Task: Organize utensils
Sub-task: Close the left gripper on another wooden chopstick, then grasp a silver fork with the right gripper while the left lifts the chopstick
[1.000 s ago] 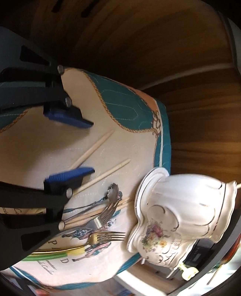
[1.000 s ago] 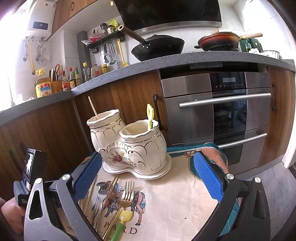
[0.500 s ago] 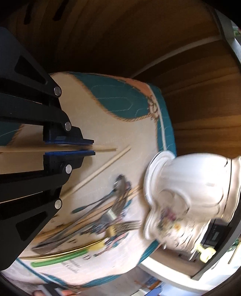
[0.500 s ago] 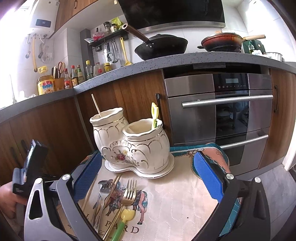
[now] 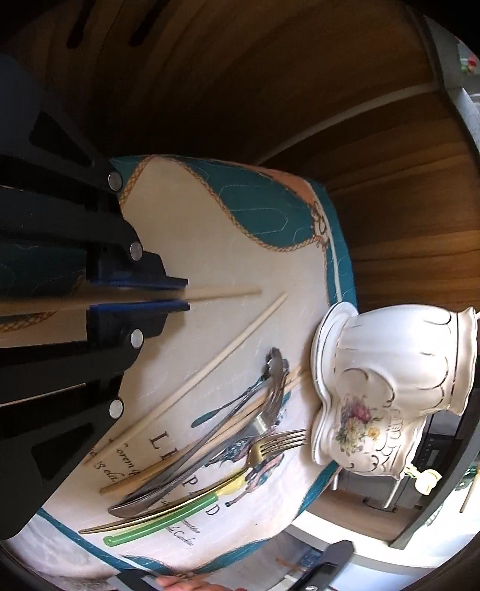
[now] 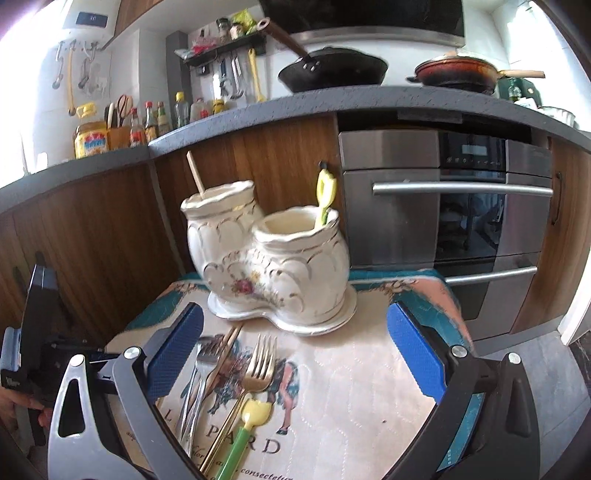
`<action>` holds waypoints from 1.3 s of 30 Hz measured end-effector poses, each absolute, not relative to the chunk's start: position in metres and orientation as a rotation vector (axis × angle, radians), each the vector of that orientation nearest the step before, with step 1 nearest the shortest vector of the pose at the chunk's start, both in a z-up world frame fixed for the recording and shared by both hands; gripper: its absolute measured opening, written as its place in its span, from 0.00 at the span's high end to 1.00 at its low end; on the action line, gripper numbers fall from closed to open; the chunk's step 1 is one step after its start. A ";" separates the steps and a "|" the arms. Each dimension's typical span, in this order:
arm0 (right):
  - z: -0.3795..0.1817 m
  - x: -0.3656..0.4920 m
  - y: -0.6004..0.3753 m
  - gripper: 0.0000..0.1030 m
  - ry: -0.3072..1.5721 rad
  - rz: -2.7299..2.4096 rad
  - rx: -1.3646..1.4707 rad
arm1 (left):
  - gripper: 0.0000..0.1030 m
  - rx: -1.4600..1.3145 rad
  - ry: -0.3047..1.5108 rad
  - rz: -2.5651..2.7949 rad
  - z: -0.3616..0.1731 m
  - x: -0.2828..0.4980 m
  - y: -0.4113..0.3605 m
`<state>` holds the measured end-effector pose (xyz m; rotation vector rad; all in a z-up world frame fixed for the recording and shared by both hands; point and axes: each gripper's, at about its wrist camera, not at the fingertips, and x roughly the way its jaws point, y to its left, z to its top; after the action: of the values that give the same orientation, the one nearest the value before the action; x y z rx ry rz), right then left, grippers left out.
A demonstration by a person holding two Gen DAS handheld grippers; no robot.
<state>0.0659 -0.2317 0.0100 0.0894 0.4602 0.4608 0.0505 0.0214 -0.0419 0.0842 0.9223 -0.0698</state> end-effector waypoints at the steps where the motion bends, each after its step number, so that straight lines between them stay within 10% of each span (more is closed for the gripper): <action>1: 0.009 0.066 -0.229 0.04 0.474 0.470 0.082 | 0.94 0.076 0.916 -0.075 -0.042 0.050 0.023; 13: -0.021 0.076 -0.177 0.12 0.711 0.613 0.006 | 0.94 -0.066 0.626 -0.165 -0.014 0.034 0.037; 28: -0.044 0.088 -0.131 0.80 0.876 0.659 -0.099 | 0.94 -0.109 0.560 -0.255 -0.013 0.027 0.037; 39: -0.029 0.071 -0.139 0.95 0.796 0.674 -0.076 | 0.94 -0.142 0.526 -0.272 -0.012 0.021 0.047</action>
<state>0.0707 -0.1391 -0.0287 -0.0760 0.7958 0.6741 0.0207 0.0473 -0.0122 -0.1419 0.5261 -0.2718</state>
